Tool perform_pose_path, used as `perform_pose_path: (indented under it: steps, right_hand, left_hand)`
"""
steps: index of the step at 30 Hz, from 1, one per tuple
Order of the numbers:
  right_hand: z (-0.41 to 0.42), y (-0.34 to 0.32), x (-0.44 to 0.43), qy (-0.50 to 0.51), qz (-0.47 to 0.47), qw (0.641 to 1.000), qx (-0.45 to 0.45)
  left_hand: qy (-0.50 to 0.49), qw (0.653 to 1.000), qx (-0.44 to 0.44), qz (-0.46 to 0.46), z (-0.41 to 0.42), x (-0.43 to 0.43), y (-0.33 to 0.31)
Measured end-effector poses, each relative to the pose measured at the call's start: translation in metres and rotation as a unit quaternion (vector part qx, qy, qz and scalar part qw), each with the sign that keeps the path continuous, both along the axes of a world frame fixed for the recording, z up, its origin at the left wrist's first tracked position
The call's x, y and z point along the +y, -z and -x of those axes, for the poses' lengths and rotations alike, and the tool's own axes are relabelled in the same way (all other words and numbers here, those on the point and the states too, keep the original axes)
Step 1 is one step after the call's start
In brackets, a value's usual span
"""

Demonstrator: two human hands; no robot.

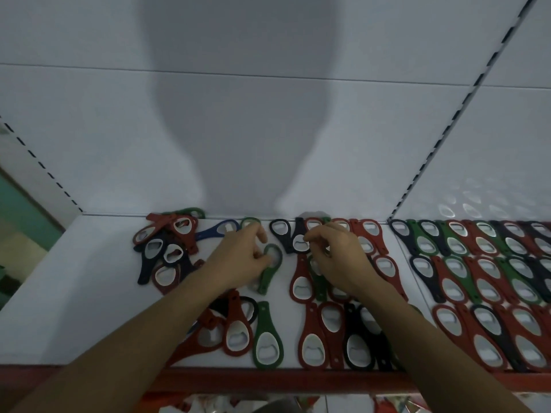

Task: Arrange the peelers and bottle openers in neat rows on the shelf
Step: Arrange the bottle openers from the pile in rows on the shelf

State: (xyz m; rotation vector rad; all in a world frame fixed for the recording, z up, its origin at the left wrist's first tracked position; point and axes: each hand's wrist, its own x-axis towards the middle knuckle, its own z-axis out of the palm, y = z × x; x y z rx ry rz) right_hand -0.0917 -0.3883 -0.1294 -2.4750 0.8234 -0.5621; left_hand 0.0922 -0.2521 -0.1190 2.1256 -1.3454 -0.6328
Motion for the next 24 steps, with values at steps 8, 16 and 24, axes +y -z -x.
perform_pose_path:
  steps: [8, 16, 24]
  right_hand:
    - [0.008, 0.004, -0.005, 0.035, -0.003, 0.999, -0.005]
    - [0.013, 0.017, -0.010, 0.030, 0.078, 0.994, 0.072]
    - [0.010, 0.028, -0.012, 0.030, 0.069, 0.992, 0.100]
  left_hand:
    - [0.069, 0.975, -0.209, 0.038, -0.002, -0.031, 0.014]
    - [0.117, 0.967, -0.221, 0.037, -0.007, -0.045, 0.030]
    - [0.142, 0.973, -0.176, 0.046, -0.007, -0.050, 0.022]
